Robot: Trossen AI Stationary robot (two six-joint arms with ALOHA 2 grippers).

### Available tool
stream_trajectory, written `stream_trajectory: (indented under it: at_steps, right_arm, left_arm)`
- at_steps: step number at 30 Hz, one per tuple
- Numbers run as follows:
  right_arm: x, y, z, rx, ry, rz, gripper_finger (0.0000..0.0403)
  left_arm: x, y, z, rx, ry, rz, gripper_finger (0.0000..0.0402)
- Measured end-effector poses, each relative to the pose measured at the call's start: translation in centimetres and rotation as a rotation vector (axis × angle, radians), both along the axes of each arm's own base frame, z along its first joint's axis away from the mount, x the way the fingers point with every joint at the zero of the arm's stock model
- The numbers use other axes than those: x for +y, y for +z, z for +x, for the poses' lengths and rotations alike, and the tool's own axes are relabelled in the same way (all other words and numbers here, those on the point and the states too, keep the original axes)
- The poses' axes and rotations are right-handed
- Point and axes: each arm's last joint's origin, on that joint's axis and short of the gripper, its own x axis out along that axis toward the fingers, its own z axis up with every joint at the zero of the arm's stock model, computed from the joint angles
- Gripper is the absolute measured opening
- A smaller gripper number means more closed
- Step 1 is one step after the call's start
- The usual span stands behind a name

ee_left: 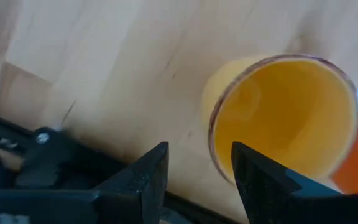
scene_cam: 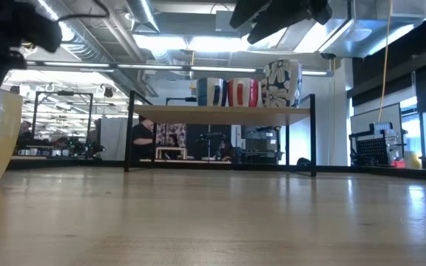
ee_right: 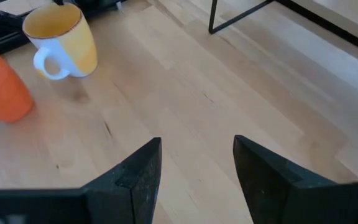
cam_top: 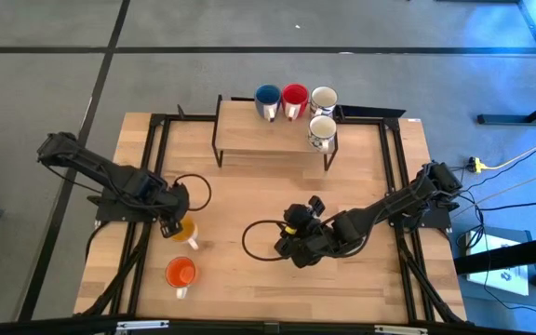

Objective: Place coffee mugs
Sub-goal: Put the yellow mug on the shelf

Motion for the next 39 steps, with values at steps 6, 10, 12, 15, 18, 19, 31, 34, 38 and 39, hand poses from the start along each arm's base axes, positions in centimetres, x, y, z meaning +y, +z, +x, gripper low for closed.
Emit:
stream_trajectory:
  at_steps: [6,10,12,15,18,19,31,34,38,39]
  right_arm:
    - [0.0,0.0,0.0,0.008,0.012,-0.013,0.0186]
    - [0.0,0.0,0.0,0.008,0.012,-0.013,0.0186]
    - [0.0,0.0,0.0,0.008,0.011,-0.014,0.0186]
    - [0.0,0.0,0.0,0.008,0.011,-0.015,0.0186]
    - [0.0,0.0,0.0,0.008,0.011,-0.015,0.0186]
    - [0.0,0.0,0.0,0.008,0.011,-0.015,0.0186]
    - [2.4,-0.5,-0.2,-0.061,0.025,-0.068,0.0186]
    - [3.4,-0.8,-0.2,-0.086,0.039,-0.058,0.0186]
    - [4.3,-1.9,-0.1,-0.095,0.021,-0.049,0.0186]
    - [4.6,-2.3,0.0,-0.097,0.019,-0.047,0.0186]
  left_arm:
    - [-0.1,-2.8,0.3,-0.010,-0.008,-0.015,0.0168]
    - [-0.2,-3.8,0.3,-0.017,-0.010,-0.021,0.0167]
    - [-0.2,-4.1,0.4,-0.028,-0.015,-0.027,0.0160]
    - [-0.2,-4.3,0.4,-0.039,-0.016,-0.032,0.0135]
    - [-0.3,-4.5,0.5,-0.052,-0.018,-0.033,0.0098]
    - [-0.3,-4.5,0.6,-0.058,-0.024,-0.032,0.0084]
    - [-0.5,-3.4,2.5,-0.200,-0.073,-0.040,0.0013]
    - [-0.2,-2.5,3.7,-0.219,-0.097,-0.013,0.0012]
    - [0.3,-1.7,5.7,-0.226,-0.138,0.020,0.0012]
    - [0.4,-1.6,6.2,-0.221,-0.155,0.027,0.0012]
